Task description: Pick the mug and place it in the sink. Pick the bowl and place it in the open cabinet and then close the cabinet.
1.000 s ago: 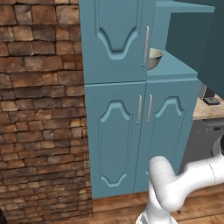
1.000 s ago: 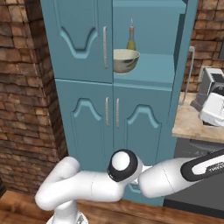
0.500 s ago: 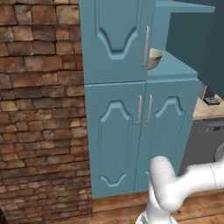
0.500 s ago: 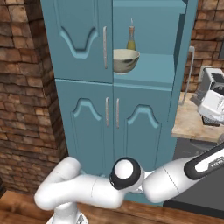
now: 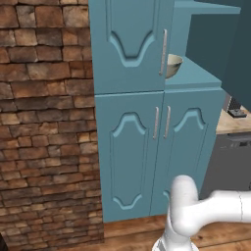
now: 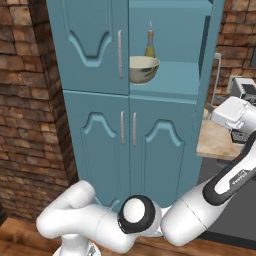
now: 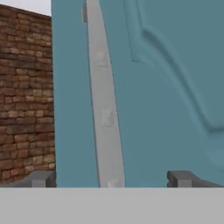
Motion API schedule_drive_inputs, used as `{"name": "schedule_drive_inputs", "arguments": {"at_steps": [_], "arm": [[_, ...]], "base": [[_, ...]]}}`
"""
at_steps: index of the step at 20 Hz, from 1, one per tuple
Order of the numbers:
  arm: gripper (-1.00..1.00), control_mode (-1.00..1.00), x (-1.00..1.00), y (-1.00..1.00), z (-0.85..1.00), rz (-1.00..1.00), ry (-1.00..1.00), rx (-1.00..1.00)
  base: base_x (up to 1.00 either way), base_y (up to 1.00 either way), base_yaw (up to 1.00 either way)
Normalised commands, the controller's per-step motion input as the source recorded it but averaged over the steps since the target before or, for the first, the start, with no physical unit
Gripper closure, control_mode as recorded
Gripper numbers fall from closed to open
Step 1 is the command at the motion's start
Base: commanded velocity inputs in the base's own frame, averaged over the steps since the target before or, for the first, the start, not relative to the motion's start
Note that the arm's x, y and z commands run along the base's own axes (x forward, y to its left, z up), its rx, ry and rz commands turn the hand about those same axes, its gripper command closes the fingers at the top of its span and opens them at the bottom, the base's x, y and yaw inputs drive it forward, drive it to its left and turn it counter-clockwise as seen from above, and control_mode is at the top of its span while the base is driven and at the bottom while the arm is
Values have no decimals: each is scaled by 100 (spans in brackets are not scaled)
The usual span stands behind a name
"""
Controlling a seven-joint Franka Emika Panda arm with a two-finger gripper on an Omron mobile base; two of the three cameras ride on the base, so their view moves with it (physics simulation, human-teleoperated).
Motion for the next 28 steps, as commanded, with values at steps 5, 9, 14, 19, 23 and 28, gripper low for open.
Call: {"name": "schedule_drive_inputs", "arguments": {"at_steps": [5, 9, 14, 19, 23, 28], "arm": [[-100, -100, 24, 16, 14, -11, 8, -14], [-100, -100, -2, 75, 1, -31, 1, -16], [-100, -100, 0, 89, -9, -56, 2, -10], [-100, -100, 22, 80, -8, -63, 11, -2], [-100, -100, 41, 78, 0, -61, 23, 0], [-100, -100, 31, 78, 0, -61, 25, 0]], "base": [[0, 0, 0], [0, 0, 0], [0, 0, 0], [0, 0, 0], [0, 0, 0], [0, 0, 0]]}}
